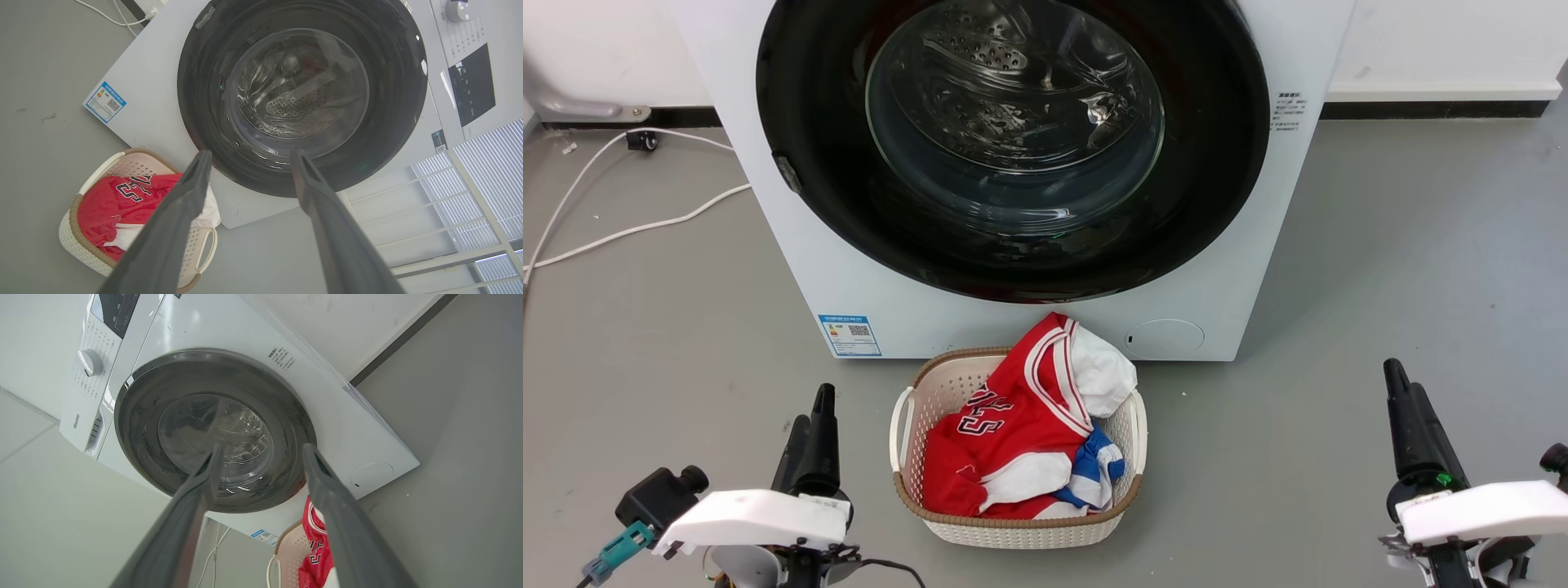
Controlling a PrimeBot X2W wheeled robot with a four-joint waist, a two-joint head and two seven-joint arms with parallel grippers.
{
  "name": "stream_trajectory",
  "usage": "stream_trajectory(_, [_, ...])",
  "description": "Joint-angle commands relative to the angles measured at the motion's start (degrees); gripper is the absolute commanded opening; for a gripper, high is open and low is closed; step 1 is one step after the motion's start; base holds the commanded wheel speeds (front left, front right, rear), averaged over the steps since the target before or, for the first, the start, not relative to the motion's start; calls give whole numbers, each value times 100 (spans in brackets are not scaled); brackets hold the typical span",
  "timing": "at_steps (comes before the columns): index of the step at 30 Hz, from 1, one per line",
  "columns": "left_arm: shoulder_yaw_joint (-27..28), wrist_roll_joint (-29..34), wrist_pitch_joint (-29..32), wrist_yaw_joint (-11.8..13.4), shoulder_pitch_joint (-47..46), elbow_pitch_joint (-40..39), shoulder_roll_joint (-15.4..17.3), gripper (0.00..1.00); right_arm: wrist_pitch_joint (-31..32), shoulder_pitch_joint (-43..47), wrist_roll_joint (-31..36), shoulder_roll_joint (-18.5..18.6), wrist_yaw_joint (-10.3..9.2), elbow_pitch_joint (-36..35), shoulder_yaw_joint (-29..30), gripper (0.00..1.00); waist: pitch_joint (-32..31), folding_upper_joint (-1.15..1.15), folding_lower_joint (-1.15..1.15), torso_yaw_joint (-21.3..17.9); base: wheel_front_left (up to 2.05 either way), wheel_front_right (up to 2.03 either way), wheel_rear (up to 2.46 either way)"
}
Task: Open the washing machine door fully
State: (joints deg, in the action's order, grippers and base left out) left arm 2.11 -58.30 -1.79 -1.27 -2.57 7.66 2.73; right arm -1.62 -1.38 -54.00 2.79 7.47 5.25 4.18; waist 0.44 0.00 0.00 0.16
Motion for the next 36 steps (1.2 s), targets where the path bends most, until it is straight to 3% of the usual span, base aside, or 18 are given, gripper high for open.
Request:
stream_trajectory(1, [-23,239,-56,49,-22,-117,12,100,-70,-28,232,14,2,-151,-22,100,2,0,0,0,0,0,0])
stream_trajectory(17, [-423,1781,-368,437,59,-281,159,100,-380,132,1743,14,2,-437,-170,100,1,0,0,20,0,0,0])
stream_trajectory(36, [-625,2954,-680,564,192,-432,182,100,-699,332,3072,14,2,-668,-238,100,6,0,0,25,0,0,0])
